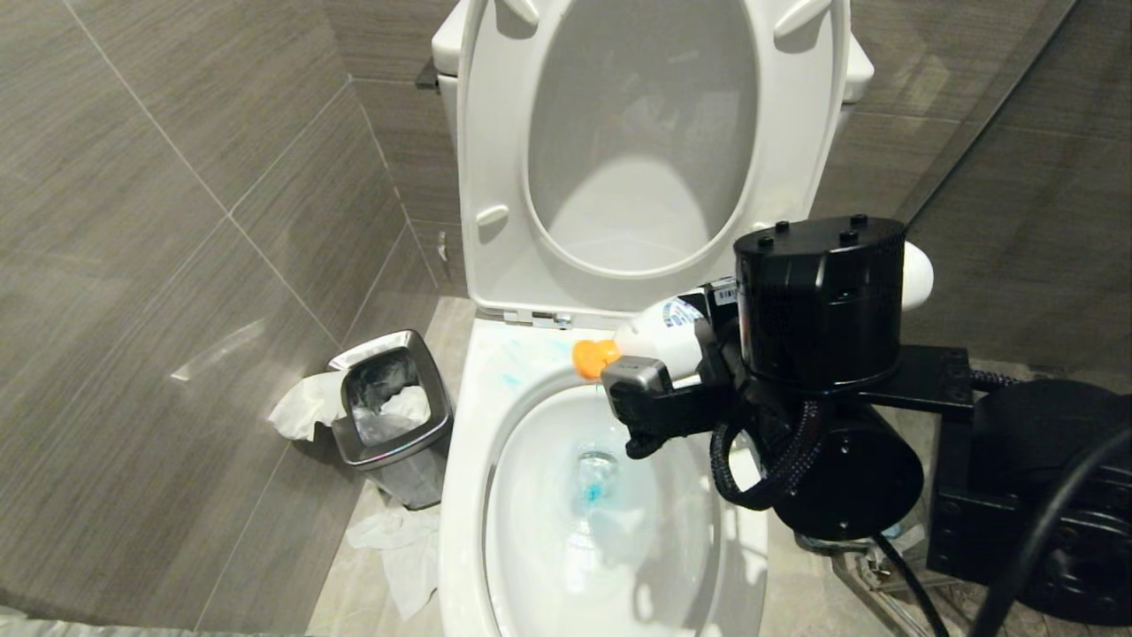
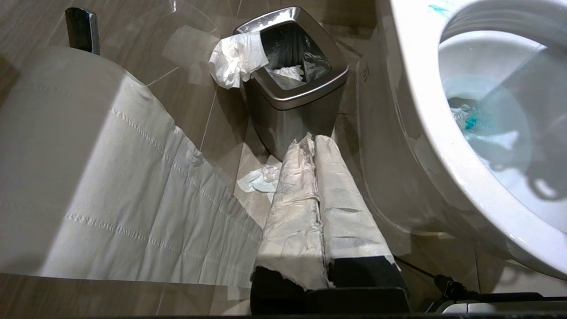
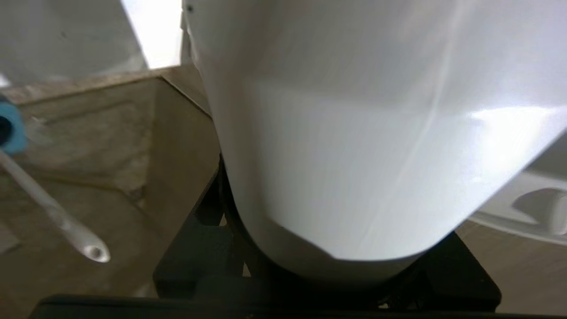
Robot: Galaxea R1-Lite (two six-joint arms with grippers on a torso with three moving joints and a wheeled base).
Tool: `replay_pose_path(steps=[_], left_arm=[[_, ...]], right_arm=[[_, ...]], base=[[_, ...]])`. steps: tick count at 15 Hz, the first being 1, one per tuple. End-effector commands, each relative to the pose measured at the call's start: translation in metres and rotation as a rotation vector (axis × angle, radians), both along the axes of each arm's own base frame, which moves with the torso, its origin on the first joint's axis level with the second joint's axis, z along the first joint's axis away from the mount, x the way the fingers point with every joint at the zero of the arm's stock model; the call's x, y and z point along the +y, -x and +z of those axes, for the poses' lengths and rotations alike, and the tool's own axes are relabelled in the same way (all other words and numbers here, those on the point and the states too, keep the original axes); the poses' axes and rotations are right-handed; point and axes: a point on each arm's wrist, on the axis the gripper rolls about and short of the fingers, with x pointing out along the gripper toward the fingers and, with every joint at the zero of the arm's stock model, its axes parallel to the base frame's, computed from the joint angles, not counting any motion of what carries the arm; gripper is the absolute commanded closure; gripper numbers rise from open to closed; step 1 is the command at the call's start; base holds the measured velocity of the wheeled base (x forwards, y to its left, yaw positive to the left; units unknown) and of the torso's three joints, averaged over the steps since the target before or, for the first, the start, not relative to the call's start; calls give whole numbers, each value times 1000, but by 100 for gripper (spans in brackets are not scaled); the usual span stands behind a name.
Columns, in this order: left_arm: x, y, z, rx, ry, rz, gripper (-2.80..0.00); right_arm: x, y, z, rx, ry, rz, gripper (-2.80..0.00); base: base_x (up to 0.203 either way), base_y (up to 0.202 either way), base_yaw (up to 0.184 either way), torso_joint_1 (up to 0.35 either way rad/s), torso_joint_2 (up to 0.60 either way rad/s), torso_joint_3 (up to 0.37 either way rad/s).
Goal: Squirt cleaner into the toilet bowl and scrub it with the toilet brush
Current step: Pour in the cleaning agent
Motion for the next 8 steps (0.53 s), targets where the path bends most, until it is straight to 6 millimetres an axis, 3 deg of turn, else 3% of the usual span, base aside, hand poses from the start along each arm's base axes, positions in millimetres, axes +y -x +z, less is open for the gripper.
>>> replay_pose_path(steps=[1,8], left_arm=[[0,0,-1,3,0,0,0],[0,0,-1,3,2,1,0]], right_arm=[[-2,2,-2,-1,-29,-8,0],[-6,4,-12,-8,-237,-39,0]], base=[[0,0,0,0,0,0],[0,0,0,0,0,0]])
